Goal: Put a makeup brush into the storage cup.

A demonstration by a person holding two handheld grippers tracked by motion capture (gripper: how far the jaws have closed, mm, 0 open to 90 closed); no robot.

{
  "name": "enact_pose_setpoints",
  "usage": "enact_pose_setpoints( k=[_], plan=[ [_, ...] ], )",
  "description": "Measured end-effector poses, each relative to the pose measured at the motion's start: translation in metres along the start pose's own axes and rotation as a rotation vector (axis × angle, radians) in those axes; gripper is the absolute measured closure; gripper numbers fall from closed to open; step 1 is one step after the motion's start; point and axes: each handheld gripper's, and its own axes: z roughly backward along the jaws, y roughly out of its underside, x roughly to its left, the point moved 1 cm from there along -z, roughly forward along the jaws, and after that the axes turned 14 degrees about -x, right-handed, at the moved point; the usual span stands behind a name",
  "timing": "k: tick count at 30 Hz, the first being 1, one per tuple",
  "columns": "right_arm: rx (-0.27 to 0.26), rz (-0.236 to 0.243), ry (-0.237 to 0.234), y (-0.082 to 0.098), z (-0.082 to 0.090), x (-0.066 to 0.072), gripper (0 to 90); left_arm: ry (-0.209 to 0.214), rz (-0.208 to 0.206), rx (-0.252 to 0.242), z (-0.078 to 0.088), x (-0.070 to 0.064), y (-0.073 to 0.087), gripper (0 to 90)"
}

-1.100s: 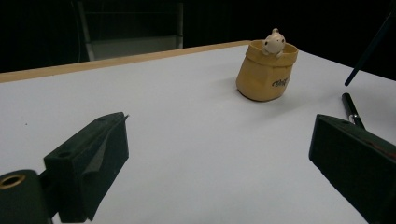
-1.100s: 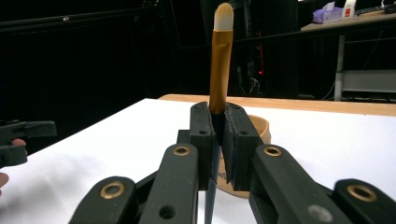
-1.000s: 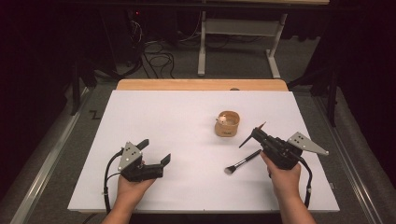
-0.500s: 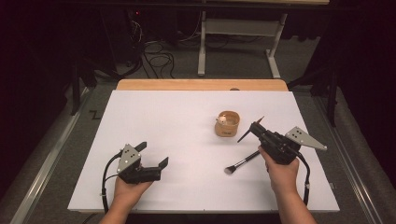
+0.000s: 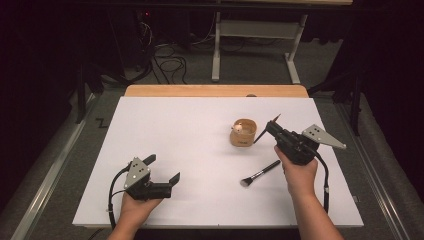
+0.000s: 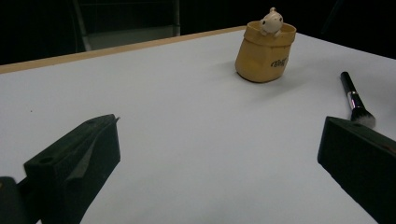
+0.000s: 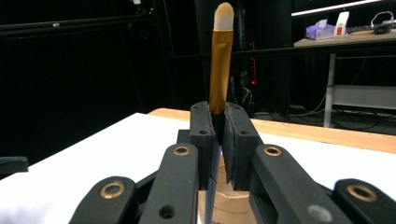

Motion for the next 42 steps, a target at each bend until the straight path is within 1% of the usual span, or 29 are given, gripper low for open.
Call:
enact_pose_setpoints(
  k=[1,4,6,9,11,12,14,15,18,22,28,36,42],
  plan=[
    [0.003,-0.006,0.004,0.001,-0.003,-0.001,84.6,0.000,-0.001,-0.001,0.000,0.000,0.000,0.3],
    [0.004,0.004,0.009,0.002,-0.008,-0.003,84.6,0.000,-0.002,-0.002,0.000,-0.001,0.000,0.3],
    [0.007,-0.008,0.016,0.002,-0.011,-0.004,84.6,0.002,0.003,-0.004,0.000,-0.001,0.000,0.2],
    [0.006,0.000,0.019,0.002,-0.016,-0.008,84.6,0.002,-0.006,-0.002,0.001,-0.001,0.000,0.2],
    [0.008,-0.011,0.024,0.000,-0.018,-0.008,84.6,0.001,-0.003,-0.008,0.002,-0.001,0.000,0.2],
    [0.004,-0.007,0.025,0.000,-0.020,-0.009,84.6,-0.001,-0.003,-0.009,0.002,0.000,0.000,0.2],
    [0.004,-0.011,0.029,-0.002,-0.023,-0.009,84.6,-0.003,-0.001,-0.012,0.003,0.000,-0.001,0.2],
    [0.002,-0.002,0.028,-0.003,-0.024,-0.009,84.6,-0.008,0.002,-0.016,0.003,0.001,-0.001,0.2],
    [0.004,0.000,0.034,-0.005,-0.028,-0.010,84.6,-0.009,0.002,-0.018,0.005,0.002,-0.001,0.2],
    [0.004,0.003,0.037,-0.008,-0.033,-0.010,84.6,-0.008,0.006,-0.021,0.005,0.003,-0.002,0.2],
    [0.010,0.012,0.036,-0.011,-0.042,-0.010,84.6,0.000,0.004,-0.013,0.005,0.003,-0.001,0.2],
    [0.016,0.016,0.042,-0.011,-0.052,-0.010,84.6,0.007,0.001,-0.015,0.005,0.002,-0.002,0.2],
    [0.028,0.016,0.057,-0.009,-0.059,-0.013,84.6,0.013,-0.003,-0.014,0.004,0.001,-0.002,0.2]
  ],
)
